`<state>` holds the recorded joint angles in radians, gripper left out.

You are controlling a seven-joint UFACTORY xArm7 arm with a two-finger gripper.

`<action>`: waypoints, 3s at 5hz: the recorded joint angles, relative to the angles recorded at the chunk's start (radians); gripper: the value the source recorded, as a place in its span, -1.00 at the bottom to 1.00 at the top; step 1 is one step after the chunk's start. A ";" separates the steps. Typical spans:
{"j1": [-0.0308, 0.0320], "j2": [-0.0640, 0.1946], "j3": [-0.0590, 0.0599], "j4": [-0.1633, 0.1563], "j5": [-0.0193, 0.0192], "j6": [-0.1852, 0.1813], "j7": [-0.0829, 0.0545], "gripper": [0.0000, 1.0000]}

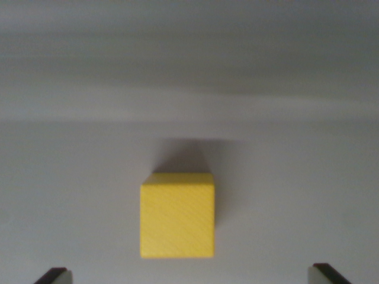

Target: Pick yellow cube

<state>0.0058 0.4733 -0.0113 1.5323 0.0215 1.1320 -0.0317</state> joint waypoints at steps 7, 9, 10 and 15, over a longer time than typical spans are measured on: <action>0.0086 0.146 0.010 -0.017 -0.0002 -0.125 -0.018 -1.00; 0.0099 0.169 0.011 -0.019 -0.0002 -0.145 -0.021 -1.00; 0.0099 0.169 0.011 -0.019 -0.0002 -0.145 -0.021 -1.00; 0.0117 0.200 0.013 -0.023 -0.0003 -0.171 -0.024 -1.00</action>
<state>0.0175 0.6731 0.0018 1.5095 0.0212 0.9606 -0.0562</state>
